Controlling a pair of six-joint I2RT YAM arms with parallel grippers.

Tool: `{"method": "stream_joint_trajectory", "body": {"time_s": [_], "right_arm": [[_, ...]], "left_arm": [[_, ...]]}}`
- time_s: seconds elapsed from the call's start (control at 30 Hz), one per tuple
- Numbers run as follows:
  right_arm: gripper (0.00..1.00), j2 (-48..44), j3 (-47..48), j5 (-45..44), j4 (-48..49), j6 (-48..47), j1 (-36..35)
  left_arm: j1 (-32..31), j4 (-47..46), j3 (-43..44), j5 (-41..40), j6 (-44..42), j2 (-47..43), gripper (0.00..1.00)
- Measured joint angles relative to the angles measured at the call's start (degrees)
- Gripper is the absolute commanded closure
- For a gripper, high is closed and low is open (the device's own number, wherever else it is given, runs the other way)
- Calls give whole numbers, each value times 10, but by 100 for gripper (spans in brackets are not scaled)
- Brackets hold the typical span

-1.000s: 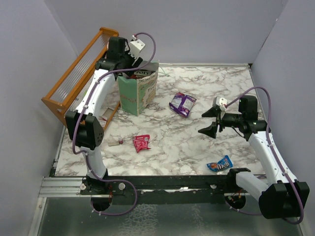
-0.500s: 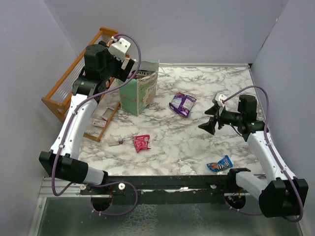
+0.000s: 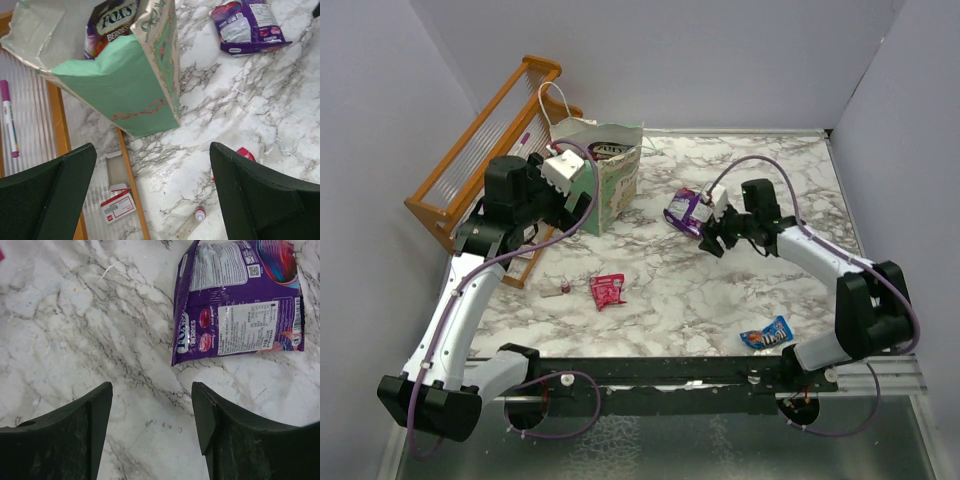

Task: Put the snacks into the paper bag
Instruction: Pick up the snack from the center of the board.

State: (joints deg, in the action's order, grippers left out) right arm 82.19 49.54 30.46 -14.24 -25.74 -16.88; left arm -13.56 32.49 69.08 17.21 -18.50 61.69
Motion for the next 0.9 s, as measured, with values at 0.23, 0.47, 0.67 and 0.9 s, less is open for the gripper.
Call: {"method": "stream_joint_trajectory", "body": {"time_s": [0.23,0.47,0.67,0.9], "right_arm": [[50,122,65,-96,18,2,-58],[61,194,107,-154,21,2,-87],[71,226,119,-185,26,1,-97],[98,232,122,-200,43,2,-98]], "left_arm": [[0,0,-37,33,0,-19,1],[0,0,-43,45,-1,-18,1],[0,-3,-44,51,-1,-15,1],[0,-6,-44,75,-2,9,1]]}}
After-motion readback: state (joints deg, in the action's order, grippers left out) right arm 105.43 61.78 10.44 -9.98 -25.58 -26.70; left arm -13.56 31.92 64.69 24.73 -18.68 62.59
